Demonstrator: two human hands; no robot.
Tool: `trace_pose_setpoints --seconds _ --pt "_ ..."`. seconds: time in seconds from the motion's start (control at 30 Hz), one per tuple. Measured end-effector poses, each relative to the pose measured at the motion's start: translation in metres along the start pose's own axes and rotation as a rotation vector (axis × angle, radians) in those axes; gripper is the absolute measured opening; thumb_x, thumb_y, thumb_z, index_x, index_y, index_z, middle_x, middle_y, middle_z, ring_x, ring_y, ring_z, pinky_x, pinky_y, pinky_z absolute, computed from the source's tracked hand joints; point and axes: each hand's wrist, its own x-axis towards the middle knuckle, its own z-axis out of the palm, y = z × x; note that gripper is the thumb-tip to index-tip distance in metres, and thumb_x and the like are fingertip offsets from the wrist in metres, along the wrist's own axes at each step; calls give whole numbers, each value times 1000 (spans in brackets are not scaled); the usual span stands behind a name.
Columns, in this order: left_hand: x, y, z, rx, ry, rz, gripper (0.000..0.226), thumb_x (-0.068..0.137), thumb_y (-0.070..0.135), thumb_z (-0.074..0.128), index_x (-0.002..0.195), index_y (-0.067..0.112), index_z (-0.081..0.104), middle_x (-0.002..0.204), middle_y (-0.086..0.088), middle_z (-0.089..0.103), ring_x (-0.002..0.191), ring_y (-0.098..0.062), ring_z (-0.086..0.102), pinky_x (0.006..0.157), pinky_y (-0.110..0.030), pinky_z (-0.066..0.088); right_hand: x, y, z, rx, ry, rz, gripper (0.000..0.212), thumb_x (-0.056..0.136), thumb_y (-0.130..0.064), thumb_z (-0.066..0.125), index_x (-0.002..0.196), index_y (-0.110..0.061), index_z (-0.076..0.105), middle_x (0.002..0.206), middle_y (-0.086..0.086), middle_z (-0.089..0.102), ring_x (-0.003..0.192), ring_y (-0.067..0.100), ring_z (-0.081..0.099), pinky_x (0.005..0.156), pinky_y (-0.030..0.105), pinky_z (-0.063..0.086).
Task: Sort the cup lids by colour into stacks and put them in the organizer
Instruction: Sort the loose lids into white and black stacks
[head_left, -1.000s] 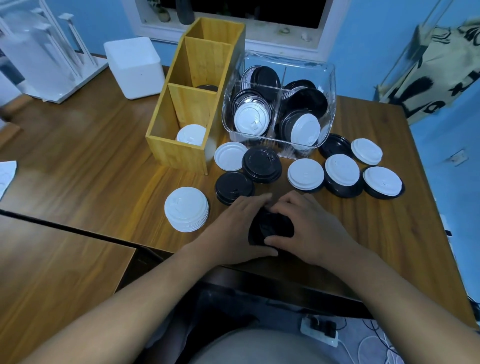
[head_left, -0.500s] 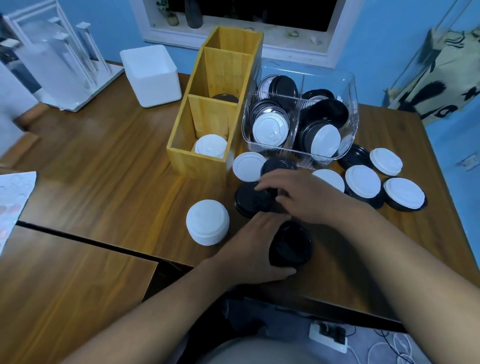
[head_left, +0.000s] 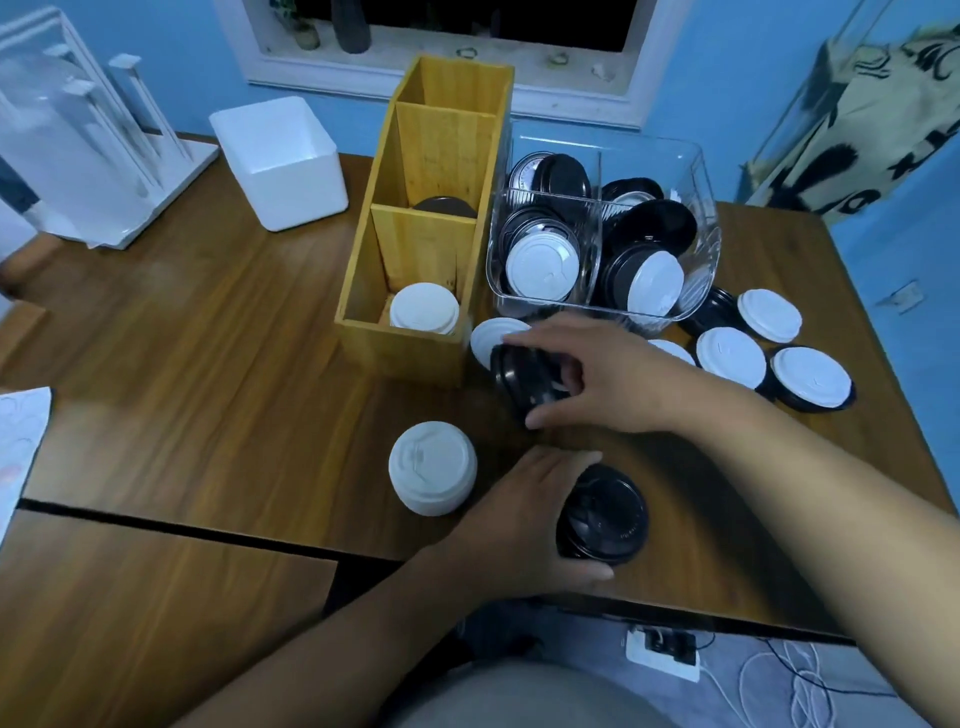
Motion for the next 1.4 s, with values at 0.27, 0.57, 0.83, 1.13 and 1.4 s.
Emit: trace_pose_setpoints --seconds 0.27,0.57,0.83,1.13,1.4 --pt "5 -2 4 35 14 -10 113 68 62 84 155 16 29 150 4 41 136 -15 36 116 -31 31 -112 9 25 189 198 291 81 69 -69 71 143 -43 51 116 -23 54 113 -2 51 97 19 42" --pt "7 3 2 -4 -16 -85 137 65 57 89 162 17 1 147 15 45 137 -5 28 110 -18 17 -128 -7 67 29 155 359 85 64 -78 65 138 -41 47 117 -19 45 110 10 55 96 36 50" --pt "7 -2 4 -6 -20 -61 136 64 58 90 162 19 3 149 11 45 137 -7 28 111 -21 21 -124 -21 75 12 189 424 75 65 -71 73 131 -40 54 112 -19 44 105 11 57 89 31 50" --pt "9 -3 7 20 -20 -38 130 66 60 87 161 17 10 150 12 44 137 -8 29 114 -22 21 -121 -35 80 -63 252 557 73 67 -73 73 129 -38 55 102 -18 40 88 12 57 74 22 39" --pt "6 -10 11 61 43 31 105 64 67 81 146 11 46 139 2 56 132 -16 40 111 -37 39 -115 -38 79 -98 169 640 73 65 -81 67 121 -39 46 100 -15 34 92 9 47 65 30 46"
